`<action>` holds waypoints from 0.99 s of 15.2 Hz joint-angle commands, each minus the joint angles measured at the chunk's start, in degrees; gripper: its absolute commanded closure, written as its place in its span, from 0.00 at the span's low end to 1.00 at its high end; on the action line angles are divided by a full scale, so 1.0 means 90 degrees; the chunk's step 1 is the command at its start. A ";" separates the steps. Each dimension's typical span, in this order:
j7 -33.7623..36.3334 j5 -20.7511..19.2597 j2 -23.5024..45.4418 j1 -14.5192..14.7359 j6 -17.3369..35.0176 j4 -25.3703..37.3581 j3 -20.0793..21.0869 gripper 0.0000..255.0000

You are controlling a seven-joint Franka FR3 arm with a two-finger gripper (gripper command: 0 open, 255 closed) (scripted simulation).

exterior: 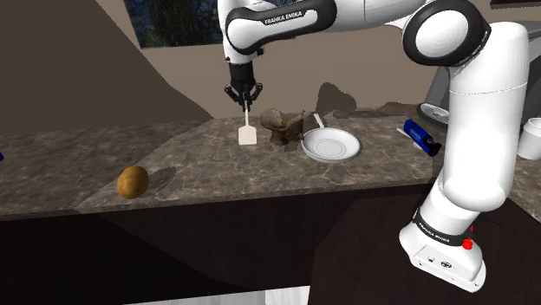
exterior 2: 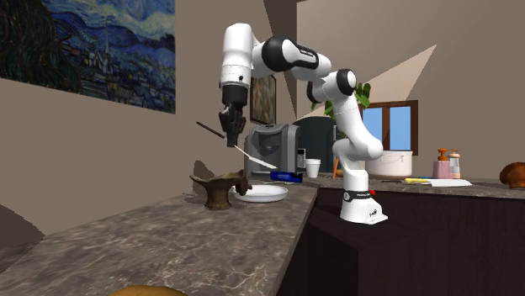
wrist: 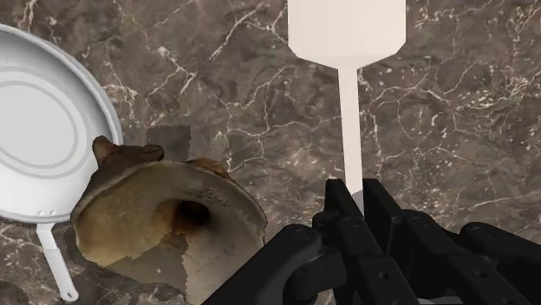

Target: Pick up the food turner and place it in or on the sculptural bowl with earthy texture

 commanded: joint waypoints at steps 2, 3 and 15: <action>-0.0429 0.0120 -0.0290 -0.0326 0.0121 -0.0372 -0.0115 1.00; -0.0570 0.0151 -0.0351 -0.0427 0.0142 -0.0442 -0.0156 1.00; -0.1923 0.0379 -0.0608 -0.1312 0.0374 -0.0835 -0.0621 1.00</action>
